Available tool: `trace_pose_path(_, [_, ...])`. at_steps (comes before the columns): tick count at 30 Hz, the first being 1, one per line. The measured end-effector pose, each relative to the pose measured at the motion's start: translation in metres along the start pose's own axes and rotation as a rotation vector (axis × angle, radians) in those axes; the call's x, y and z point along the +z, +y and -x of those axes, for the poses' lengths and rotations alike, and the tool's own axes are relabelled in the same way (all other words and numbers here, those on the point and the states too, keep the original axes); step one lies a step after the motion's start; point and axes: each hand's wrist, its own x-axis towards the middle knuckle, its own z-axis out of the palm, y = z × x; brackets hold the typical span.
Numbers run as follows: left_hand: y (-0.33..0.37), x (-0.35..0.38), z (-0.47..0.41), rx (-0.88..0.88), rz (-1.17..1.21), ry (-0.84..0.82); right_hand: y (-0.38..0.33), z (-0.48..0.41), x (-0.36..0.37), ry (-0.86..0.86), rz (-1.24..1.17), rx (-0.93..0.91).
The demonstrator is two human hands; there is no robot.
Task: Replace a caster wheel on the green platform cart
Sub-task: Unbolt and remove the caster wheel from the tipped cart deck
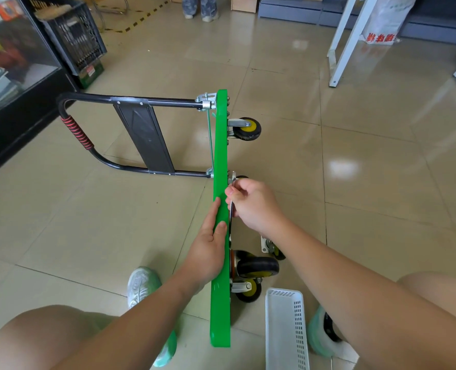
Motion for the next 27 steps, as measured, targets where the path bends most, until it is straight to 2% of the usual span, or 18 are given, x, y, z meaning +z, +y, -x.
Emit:
trace_pose_path(13, [0.003,0.002,-0.001,-0.022,-0.032,0.023,-0.007,0.014,-0.001,0.013,-0.043,-0.007])
trace_pose_path(17, [0.005,0.0,-0.001,-0.015,-0.015,0.011,-0.012,0.032,-0.005,-0.008,0.024,-0.041])
trace_pose_path(23, [0.006,-0.001,0.002,-0.033,0.051,-0.013,-0.008,0.066,-0.014,-0.049,-0.088,-0.095])
trace_pose_path(27, [0.004,-0.001,0.003,-0.029,0.044,-0.009,-0.002,0.076,-0.012,-0.007,-0.125,-0.129])
